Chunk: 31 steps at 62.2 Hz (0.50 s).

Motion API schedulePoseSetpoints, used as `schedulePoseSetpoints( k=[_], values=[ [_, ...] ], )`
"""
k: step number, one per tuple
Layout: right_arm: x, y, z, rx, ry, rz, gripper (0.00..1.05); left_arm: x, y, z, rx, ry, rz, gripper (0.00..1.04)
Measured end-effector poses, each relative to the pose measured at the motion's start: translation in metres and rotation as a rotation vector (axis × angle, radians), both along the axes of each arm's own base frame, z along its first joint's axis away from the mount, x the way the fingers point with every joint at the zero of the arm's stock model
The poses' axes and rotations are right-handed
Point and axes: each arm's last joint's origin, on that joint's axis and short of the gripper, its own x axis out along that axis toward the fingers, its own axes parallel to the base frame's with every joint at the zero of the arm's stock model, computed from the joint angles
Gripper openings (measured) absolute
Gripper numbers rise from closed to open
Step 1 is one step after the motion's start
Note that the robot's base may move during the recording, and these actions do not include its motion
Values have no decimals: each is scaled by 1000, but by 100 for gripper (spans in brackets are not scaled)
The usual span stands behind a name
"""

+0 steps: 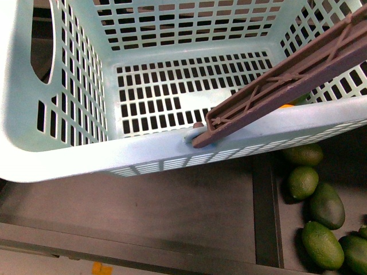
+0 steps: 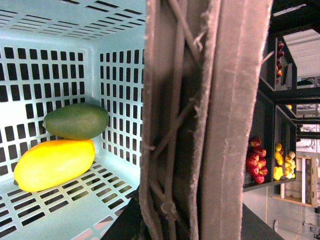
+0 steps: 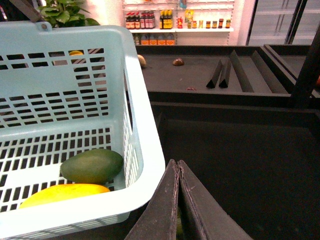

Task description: Pick mango and avocado into basket

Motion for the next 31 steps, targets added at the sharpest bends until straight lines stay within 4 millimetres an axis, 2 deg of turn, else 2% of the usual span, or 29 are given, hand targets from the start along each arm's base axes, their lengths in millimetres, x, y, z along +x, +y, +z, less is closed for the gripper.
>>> schedulePoseSetpoints(
  k=[31],
  values=[
    [-13,0,2,0,-11,2,2,0,0,0,0,0,0,16]
  ],
)
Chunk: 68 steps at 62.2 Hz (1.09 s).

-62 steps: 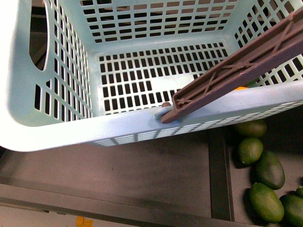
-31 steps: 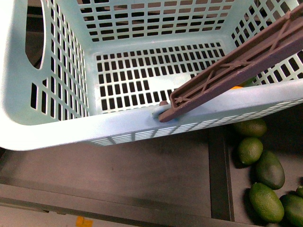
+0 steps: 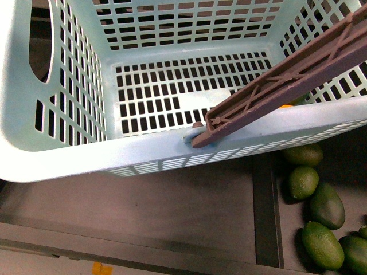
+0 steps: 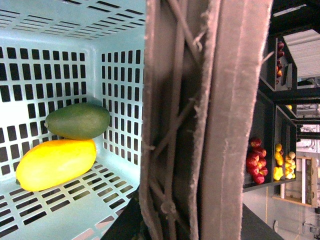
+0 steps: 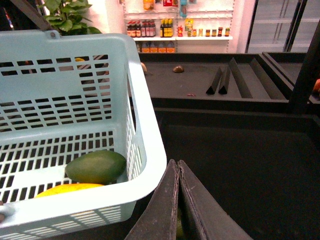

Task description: Pick mango and avocado into basket

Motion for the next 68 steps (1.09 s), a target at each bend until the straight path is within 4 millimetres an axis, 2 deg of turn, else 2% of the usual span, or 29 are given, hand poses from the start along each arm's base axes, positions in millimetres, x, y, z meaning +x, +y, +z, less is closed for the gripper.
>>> schedulePoseSetpoints(
  k=[21,32,48,50,57,64,68],
  values=[
    [-6,0,0,0,-2,0,2,0,0,0,-1,1,-1,16],
    [-16,0,-3,0,6,0,2,0,0,0,0,0,1,16],
    [-17,0,-3,-1,5,-1,3,0,0,0,-1,0,0,16],
    [-17,0,-3,-1,5,0,11,0,0,0,0,0,0,16],
    [-17,0,-3,-1,4,-1,30,0,0,0,-1,0,0,16],
    [-17,0,-3,-1,4,-1,58,0,0,0,0,0,0,16],
    [-17,0,-3,-1,4,-1,69,0,0,0,0,0,0,16]
  ],
)
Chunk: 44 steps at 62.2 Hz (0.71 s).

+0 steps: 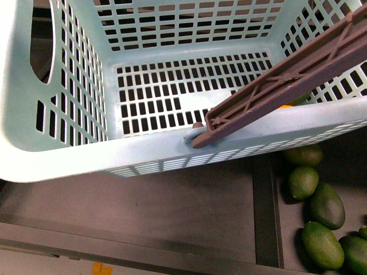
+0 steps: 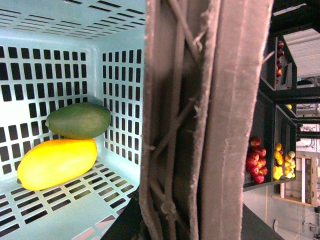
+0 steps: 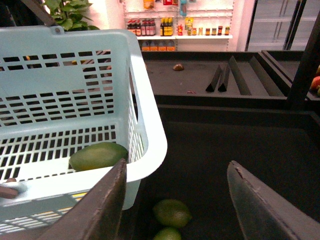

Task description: Pick mango and avocado into basket

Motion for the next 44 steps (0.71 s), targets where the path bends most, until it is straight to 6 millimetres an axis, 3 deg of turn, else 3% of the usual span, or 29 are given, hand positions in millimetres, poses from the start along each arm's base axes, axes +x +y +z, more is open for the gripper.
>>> schedulePoseSetpoints(
  k=[11,20,29,37,44],
  values=[
    [0,0,0,0,0,0,97,0,0,0,2,-2,17,16],
    [0,0,0,0,0,0,96,6,-7,2,-64,-40,449,16],
    [0,0,0,0,0,0,96,25,-5,-1,-90,-22,529,15],
    [0,0,0,0,0,0,96,59,15,-30,-107,88,632,15],
    [0,0,0,0,0,1,96,77,28,-50,-129,153,723,15]
  ],
)
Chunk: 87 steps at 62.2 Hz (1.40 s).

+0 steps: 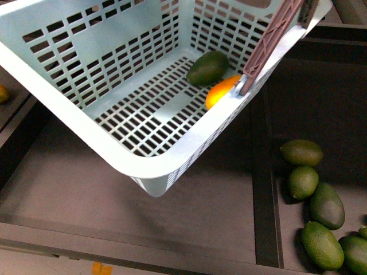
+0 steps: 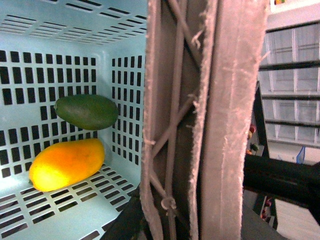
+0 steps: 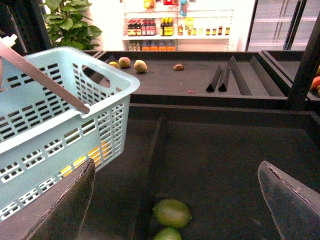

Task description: Pick mango and avocado into basket

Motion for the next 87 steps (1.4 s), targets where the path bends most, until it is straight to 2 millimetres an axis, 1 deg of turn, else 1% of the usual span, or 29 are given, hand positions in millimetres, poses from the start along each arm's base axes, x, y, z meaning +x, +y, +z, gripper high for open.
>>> schedulePoseSetpoints(
  k=[6,8,10,19,24,33,39,44,52,59,60,61,67,68,71,72,73,75,76,77,78,79,80,82,83,84,87],
  values=[
    [0,0,0,0,0,0,96,14,10,-15,-18,31,80,15],
    [0,0,0,0,0,0,96,23,15,-22,-31,45,128,15],
    [0,0,0,0,0,0,96,27,18,-26,-37,53,155,15],
    [0,0,0,0,0,0,96,57,35,-55,-37,136,320,15],
    [0,0,0,0,0,0,96,70,40,-71,-40,162,383,15],
    [0,0,0,0,0,0,96,87,43,-96,-47,196,420,15],
    [0,0,0,0,0,0,96,90,43,-111,-42,224,416,15],
    [0,0,0,0,0,0,96,92,44,-109,-49,215,390,15],
    [0,0,0,0,0,0,96,91,46,-118,-58,215,377,15],
    [0,0,0,0,0,0,96,84,49,-122,-64,215,374,16],
    [0,0,0,0,0,0,96,82,51,-123,-67,222,371,21],
    [0,0,0,0,0,0,96,81,51,-123,-69,226,369,23],
    [0,0,0,0,0,0,96,74,58,-126,-60,249,377,43],
    [0,0,0,0,0,0,96,73,59,-126,-60,250,378,44],
    [0,0,0,0,0,0,96,70,63,-122,-61,250,384,56],
    [0,0,0,0,0,0,96,70,64,-121,-61,249,384,57],
    [0,0,0,0,0,0,96,68,66,-118,-63,247,387,61],
    [0,0,0,0,0,0,96,66,68,-115,-64,242,391,66],
    [0,0,0,0,0,0,96,65,69,-111,-65,236,396,69],
    [0,0,0,0,0,0,96,61,72,-104,-64,228,409,75],
    [0,0,0,0,0,0,96,59,73,-101,-63,223,416,78],
    [0,0,0,0,0,0,96,53,76,-93,-71,210,434,84],
    [0,0,0,0,0,0,96,50,77,-89,-73,204,441,87],
    [0,0,0,0,0,0,96,41,82,-76,-80,183,466,96],
    [0,0,0,0,0,0,96,33,85,-68,-77,173,483,98],
    [0,0,0,0,0,0,96,29,87,-64,-74,173,491,97],
    [0,0,0,0,0,0,96,8,94,-46,-32,195,519,96]
  ],
)
